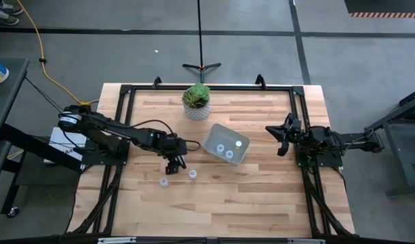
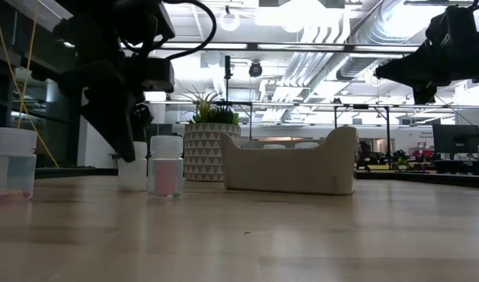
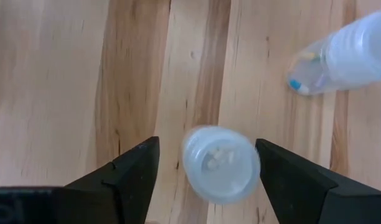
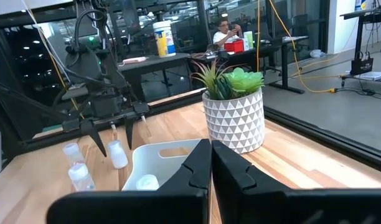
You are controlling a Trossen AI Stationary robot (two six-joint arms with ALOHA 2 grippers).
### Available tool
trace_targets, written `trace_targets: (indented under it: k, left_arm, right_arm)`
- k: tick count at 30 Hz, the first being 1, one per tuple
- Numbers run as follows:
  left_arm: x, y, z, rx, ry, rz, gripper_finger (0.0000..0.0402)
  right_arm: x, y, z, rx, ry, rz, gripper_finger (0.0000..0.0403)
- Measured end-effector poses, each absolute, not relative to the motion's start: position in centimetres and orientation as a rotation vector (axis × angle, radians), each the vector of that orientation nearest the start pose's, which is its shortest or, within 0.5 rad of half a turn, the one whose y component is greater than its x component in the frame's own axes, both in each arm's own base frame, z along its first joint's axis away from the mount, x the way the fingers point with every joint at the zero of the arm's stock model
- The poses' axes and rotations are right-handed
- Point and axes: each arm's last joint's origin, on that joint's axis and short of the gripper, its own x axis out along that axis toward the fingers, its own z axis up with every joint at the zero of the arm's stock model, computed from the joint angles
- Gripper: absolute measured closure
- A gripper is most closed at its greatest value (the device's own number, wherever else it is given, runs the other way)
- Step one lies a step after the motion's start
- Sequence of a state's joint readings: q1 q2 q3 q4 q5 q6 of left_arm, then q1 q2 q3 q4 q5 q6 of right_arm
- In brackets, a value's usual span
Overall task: Pick and place pill bottles into a basket
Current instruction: Put the white pill bottle into the white bin
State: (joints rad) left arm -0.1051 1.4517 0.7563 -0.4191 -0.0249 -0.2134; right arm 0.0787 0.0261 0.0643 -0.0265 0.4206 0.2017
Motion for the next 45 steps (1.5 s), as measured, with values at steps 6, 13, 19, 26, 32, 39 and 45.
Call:
trace_targets:
  k: [6,13,19,26,32,39,45]
  left_arm:
    - [25.7,-2.6,16.8,-0.113,1.108,0.043,0.0141]
    - [25.7,-2.6,16.8,-0.118,1.106,0.049,0.0205]
    - [26.9,-2.7,18.6,-0.124,1.043,0.041,0.0230]
    - [30.3,-2.7,26.4,0.055,0.805,0.079,0.0202]
    - [32.3,-0.6,30.0,0.101,0.620,0.229,0.0222]
    - [34.8,2.0,28.9,0.045,0.514,0.265,0.0215]
    - [36.6,2.7,25.1,0.020,0.634,0.205,0.0220]
  right_arm:
    - [9.3,-0.5,18.1,0.202,-0.046,-0.340,0.0399]
    - [9.3,-0.4,18.1,0.202,-0.046,-0.340,0.0399]
    - [9.3,-0.5,18.1,0.202,-0.046,-0.340,0.0400]
    - [9.3,-0.4,18.1,0.201,-0.045,-0.339,0.0399]
    - [9.3,-0.4,17.9,0.197,-0.029,-0.340,0.0399]
    - [9.4,-0.4,17.7,0.192,-0.006,-0.339,0.0399]
    - [9.3,-0.4,17.5,0.186,0.013,-0.341,0.0401]
